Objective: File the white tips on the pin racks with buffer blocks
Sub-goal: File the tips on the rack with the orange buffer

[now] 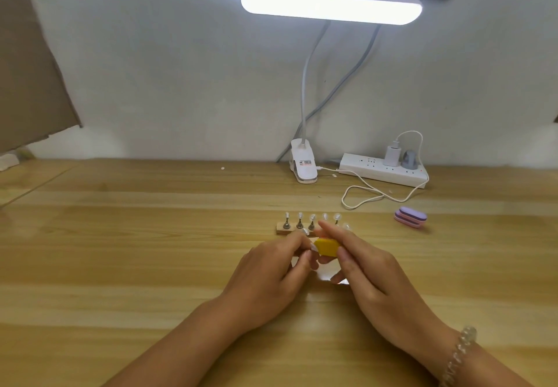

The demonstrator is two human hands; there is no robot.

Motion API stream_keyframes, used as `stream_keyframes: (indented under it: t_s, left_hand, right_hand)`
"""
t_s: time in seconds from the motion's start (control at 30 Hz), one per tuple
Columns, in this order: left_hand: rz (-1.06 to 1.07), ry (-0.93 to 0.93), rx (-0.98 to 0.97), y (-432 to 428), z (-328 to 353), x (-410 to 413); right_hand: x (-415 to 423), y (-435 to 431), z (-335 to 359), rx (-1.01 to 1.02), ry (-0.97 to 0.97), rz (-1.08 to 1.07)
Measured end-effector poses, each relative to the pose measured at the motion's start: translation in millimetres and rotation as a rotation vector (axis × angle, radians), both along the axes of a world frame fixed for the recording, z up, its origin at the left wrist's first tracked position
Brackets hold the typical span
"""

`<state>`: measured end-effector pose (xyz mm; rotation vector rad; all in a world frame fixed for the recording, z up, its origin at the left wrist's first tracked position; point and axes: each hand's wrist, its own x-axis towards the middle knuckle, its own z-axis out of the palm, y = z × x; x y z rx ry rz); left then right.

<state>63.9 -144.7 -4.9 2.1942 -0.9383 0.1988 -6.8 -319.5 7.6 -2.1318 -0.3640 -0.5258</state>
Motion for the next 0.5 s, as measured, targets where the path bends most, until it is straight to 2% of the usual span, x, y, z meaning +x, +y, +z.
stream_keyframes:
  t_s: [0.13,0.23,0.4,0.5]
  left_hand:
    - [0.006,0.008,-0.069,0.1,0.8,1.5]
    - [0.027,-0.006,-0.078,1.1,2.6,1.9]
    - [0.025,-0.178,0.117,2.3,3.4,-5.4]
    - [0.013,-0.184,0.108,2.3,4.0,-6.4]
  right_hand:
    - [-1.0,2.2,0.5,-0.065,-0.07,0.014]
    - [0.9,2.5,-1.0,-0.031,-0.058,0.011]
    - [4.6,-1.2,-0.5,0.057,0.0,-0.012]
    - [4.8,-1.6,-0.3,0.114,0.032,-0.027]
